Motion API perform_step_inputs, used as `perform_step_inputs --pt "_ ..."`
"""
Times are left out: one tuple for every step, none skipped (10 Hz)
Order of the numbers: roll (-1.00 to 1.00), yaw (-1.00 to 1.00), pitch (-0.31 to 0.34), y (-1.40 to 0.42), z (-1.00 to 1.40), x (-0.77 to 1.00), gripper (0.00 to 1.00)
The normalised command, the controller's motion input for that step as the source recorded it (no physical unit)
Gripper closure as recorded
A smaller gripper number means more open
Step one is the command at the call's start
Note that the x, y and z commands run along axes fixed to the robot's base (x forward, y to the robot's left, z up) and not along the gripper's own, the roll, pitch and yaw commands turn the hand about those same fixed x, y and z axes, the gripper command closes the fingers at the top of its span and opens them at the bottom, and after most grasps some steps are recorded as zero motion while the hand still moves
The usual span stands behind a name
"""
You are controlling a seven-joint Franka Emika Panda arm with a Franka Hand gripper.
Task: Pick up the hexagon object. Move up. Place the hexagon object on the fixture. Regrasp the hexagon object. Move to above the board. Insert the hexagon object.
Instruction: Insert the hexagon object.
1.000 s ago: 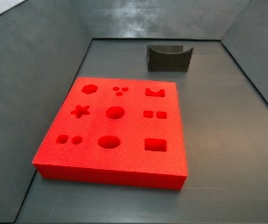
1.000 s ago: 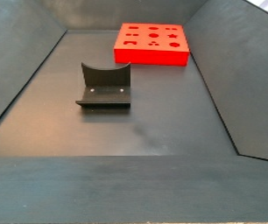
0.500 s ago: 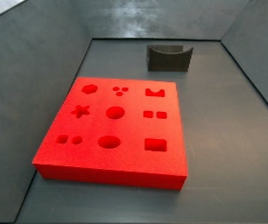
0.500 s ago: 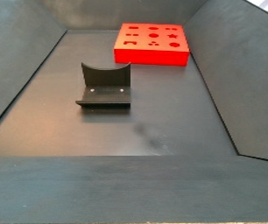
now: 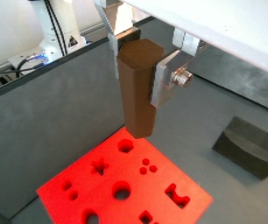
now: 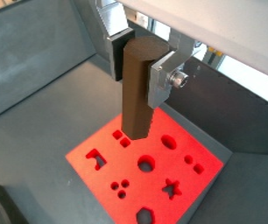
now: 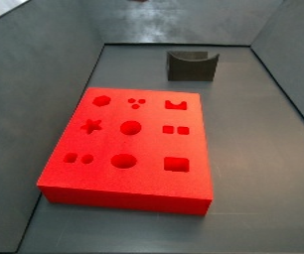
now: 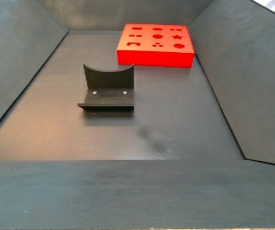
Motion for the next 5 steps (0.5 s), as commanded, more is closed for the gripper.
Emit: perform_step_inputs --pt "0.00 0.00 -0.130 0.35 -0.49 -0.46 1.00" --pt "-0.03 -0.05 -0.170 0.47 -0.57 -0.50 1.00" --pt "-0.11 -0.09 -0.217 0.55 -0.65 -0.52 1.00" --pt "-0.14 -0.13 -0.220 0.55 -0.65 -0.56 1.00" --pt "-0.17 -0.16 -0.186 0.53 -0.68 -0.59 1.00"
